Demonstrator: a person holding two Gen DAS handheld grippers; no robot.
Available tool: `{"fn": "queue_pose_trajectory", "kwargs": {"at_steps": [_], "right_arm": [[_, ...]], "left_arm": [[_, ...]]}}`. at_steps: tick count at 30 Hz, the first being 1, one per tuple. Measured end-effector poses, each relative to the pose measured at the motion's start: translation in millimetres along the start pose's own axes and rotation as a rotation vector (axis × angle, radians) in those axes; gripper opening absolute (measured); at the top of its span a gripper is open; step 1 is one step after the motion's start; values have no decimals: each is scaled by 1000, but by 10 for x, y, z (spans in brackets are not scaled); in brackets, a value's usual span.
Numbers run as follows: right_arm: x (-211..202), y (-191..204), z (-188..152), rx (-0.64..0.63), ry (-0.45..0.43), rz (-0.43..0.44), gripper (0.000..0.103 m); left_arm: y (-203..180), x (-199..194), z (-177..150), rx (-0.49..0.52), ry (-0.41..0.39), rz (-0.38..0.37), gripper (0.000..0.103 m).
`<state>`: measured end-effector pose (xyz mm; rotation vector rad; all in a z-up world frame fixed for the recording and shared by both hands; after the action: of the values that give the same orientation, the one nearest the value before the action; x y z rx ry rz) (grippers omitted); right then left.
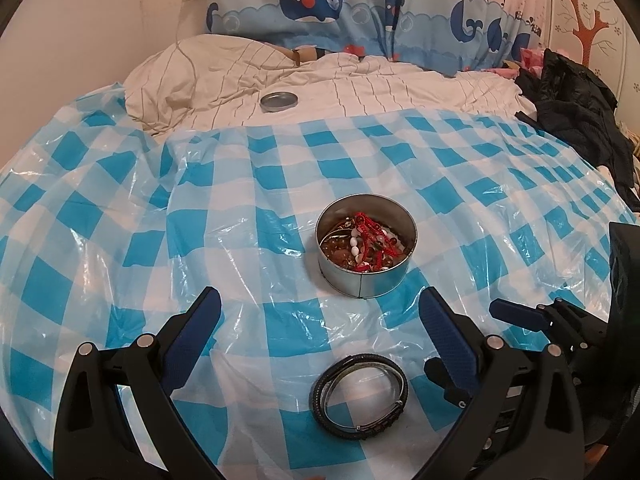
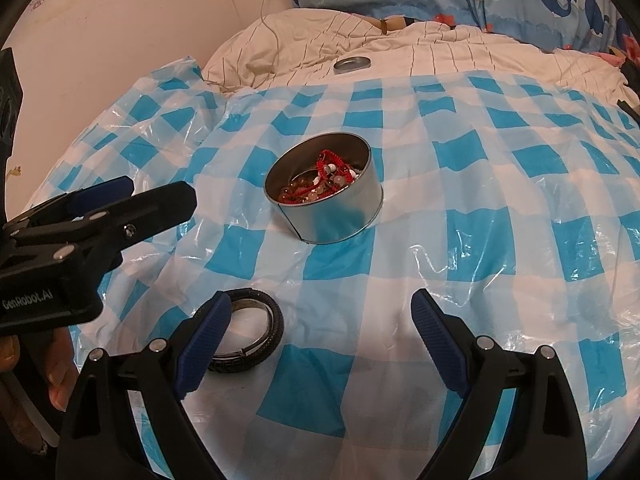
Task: Organize jewelry
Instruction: 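Move the right tool over the black braided bangle and lower toward it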
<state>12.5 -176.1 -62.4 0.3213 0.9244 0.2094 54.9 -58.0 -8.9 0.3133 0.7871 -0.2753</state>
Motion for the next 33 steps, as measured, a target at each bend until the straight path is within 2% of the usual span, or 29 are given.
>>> {"fn": "queue_pose_trajectory", "kwargs": {"at_steps": [14, 18, 22, 25, 33], "right_arm": [[13, 4, -7, -1, -1, 1, 88], [9, 52, -16, -8, -8, 12, 88], [17, 102, -10, -22, -5, 23, 88], [29, 173, -31, -46, 6, 40, 88], [158, 469, -249, -219, 49, 34, 87]], "left_arm": [[63, 5, -42, -14, 10, -12, 95], [393, 15, -160, -84, 27, 11, 95], [760, 8, -307, -213, 39, 10, 95], [870, 12, -378, -265, 43, 1, 95], [816, 44, -378, -217, 57, -2, 95]]}}
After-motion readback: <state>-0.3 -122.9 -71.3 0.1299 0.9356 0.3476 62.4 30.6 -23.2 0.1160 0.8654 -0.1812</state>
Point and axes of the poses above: each gripper's, at about its wrist camera, not at the fingertips, and x roughly the way its jaws point, y to its left, z to its top, the point moved 9 cm from there along x, roughly the way its jaws point, and after that the axes turned 13 degrees about x, right-handed, at the moved point
